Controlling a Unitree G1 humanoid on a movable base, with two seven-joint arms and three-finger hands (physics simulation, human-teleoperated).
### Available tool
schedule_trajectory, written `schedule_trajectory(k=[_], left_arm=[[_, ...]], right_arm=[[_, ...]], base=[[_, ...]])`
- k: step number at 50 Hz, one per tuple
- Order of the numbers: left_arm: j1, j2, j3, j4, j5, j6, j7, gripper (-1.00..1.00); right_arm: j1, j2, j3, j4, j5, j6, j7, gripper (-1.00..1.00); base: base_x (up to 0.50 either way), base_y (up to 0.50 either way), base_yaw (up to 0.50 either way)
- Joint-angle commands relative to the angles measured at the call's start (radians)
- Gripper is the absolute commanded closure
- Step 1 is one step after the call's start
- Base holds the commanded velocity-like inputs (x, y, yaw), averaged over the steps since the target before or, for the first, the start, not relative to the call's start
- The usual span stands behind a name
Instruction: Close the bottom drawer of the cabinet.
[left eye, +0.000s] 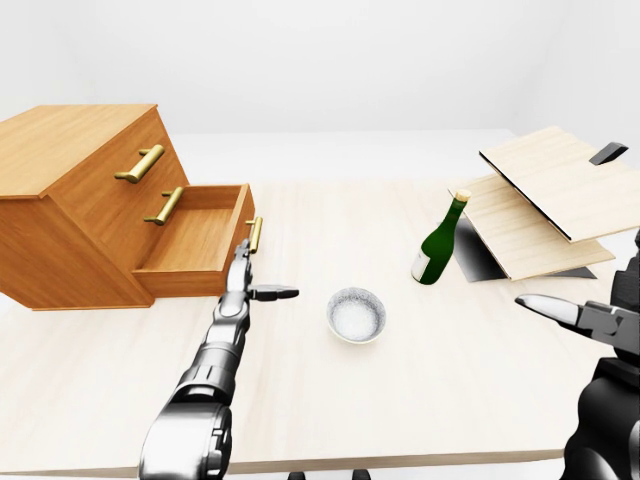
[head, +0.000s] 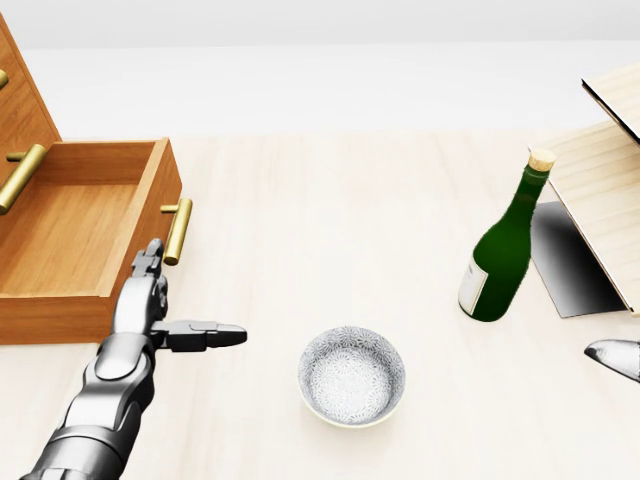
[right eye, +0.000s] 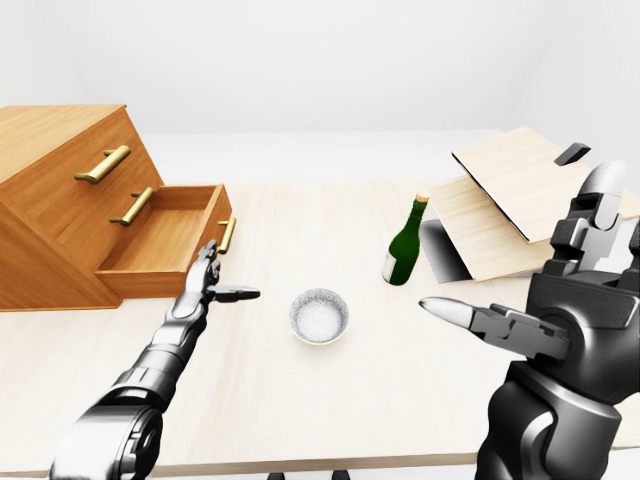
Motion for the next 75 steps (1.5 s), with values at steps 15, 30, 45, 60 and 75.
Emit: schedule_trajectory(k=[15, 30, 45, 60, 75], left_arm=[[-0.035, 0.054, 0.043, 0.088, -0.059, 0.000, 0.036, -1.00], [-0.059, 0.134, 0.093, 0.185, -0.160, 0.000, 0.126, -1.00], [-0.062, 0.164, 0.114, 0.197, -0.185, 0.000, 0.195, -1.00], [-0.048, 0.217, 0.149, 0.203, -0.238, 0.000, 0.446, -1.00], [-0.048, 0.288, 0.184, 0.243, -0.198, 0.000, 0.482, -1.00]], right_arm=[[-0.003, -0.002, 0.019, 0.012, -0.020, 0.000, 0.012, -1.00], [-0.012, -0.006, 0.014, 0.001, -0.012, 0.000, 0.009, -1.00], [-0.001, 0.003, 0.023, 0.014, -0.022, 0.000, 0.016, -1.00], [0.001, 0.003, 0.023, 0.012, -0.021, 0.000, 0.017, -1.00], [0.000, 0.004, 0.024, 0.012, -0.022, 0.000, 0.017, -1.00]], base=[[0.00, 0.00, 0.00], [0.00, 0.00, 0.00], [0.00, 0.00, 0.00], [0.00, 0.00, 0.00], [0.00, 0.00, 0.00]])
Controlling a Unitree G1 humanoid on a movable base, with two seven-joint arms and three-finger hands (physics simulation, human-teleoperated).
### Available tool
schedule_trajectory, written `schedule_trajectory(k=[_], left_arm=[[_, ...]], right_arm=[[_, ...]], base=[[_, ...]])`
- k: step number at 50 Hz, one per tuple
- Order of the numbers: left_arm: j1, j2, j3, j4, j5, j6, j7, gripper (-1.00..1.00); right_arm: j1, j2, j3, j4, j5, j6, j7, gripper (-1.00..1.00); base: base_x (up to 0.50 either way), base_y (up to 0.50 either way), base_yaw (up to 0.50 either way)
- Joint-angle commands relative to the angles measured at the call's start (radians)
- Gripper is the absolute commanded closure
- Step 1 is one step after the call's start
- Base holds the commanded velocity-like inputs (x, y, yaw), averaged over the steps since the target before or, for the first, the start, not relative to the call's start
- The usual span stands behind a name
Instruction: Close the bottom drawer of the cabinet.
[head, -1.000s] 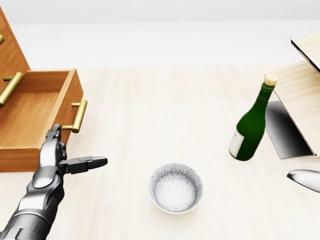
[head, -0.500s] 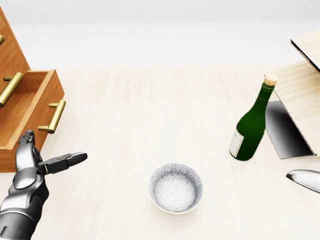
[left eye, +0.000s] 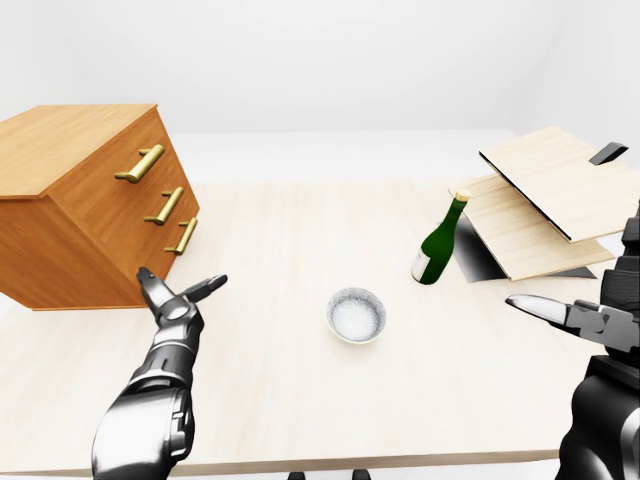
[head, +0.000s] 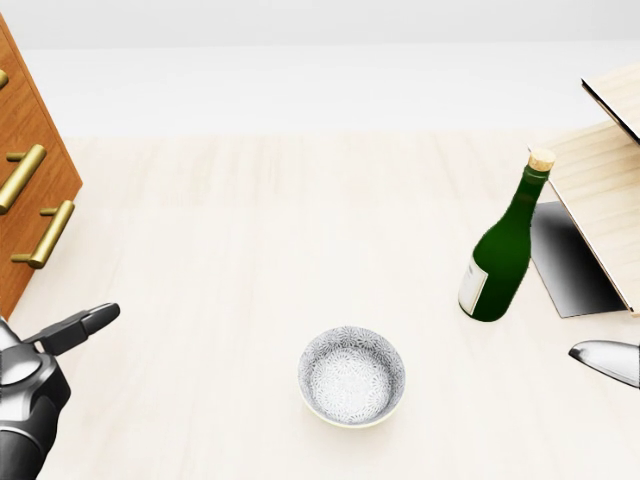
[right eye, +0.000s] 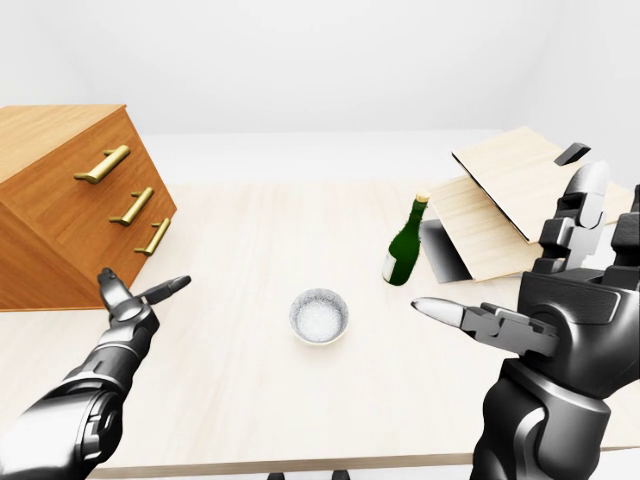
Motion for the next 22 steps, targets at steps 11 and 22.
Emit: schedule_trajectory(k=[11, 22], left_arm=[[0.027, 0.119, 0.085, 0.001, -0.004, 0.000, 0.001, -1.00], [-0.003, -0.019, 0.084, -0.186, -0.312, 0.000, -0.268, -1.00]], right_arm=[[-0.018, -0.012, -0.009, -0.019, 0.012, 0.000, -0.012, -1.00], [-0.008, -0.004, 0.002, -0.006, 0.003, 0.000, -0.006, -1.00]], base=[[0.00, 0.00, 0.00], [0.00, 0.00, 0.00]])
